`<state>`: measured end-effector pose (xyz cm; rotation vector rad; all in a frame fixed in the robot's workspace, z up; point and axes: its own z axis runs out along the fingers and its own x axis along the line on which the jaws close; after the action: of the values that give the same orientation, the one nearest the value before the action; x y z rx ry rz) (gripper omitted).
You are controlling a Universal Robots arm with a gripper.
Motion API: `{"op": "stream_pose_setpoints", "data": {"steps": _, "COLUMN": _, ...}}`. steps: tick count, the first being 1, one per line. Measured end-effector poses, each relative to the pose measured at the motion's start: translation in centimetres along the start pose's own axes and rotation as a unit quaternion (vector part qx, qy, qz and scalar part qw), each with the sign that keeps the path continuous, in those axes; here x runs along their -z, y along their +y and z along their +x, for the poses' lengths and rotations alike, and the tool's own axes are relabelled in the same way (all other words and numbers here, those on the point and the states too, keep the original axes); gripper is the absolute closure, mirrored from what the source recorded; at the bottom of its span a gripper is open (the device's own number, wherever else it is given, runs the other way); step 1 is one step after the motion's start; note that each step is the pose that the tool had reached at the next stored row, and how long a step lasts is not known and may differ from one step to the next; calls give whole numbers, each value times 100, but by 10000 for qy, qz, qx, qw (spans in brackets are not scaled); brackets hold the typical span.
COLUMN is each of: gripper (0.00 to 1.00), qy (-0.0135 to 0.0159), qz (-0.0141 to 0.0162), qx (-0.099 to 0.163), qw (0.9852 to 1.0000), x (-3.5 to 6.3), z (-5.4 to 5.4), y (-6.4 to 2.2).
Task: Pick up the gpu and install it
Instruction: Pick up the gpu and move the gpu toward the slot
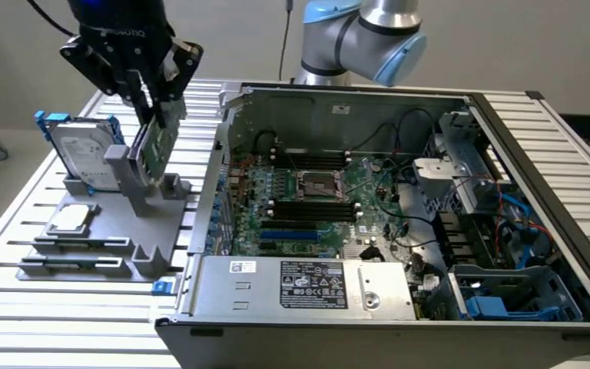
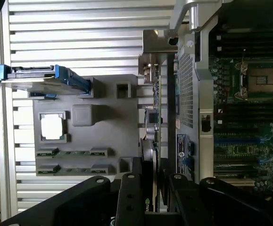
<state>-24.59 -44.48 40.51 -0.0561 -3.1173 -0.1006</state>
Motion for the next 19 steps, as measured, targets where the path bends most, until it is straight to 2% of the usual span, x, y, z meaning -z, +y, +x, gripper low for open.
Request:
{"op": "stream_pose_setpoints", "data": {"steps": 3, "gripper": 74, "qy": 0, "qz": -1, "qx": 1, "qw": 10000, "x": 116, "z": -133, "y": 12}}
{"op": "stream_pose_setpoints", "data": {"steps": 7, "gripper": 74, "qy": -1, "qz": -1, "qx": 0, "qw": 10000, "x": 186, "z": -316, "y": 23}}
{"op": "stream_pose_setpoints", "data": {"steps": 19, "gripper": 74, "qy": 0, "qz": 0, "qx": 0, "qw": 10000, "x": 212, "z": -857, "y": 44}}
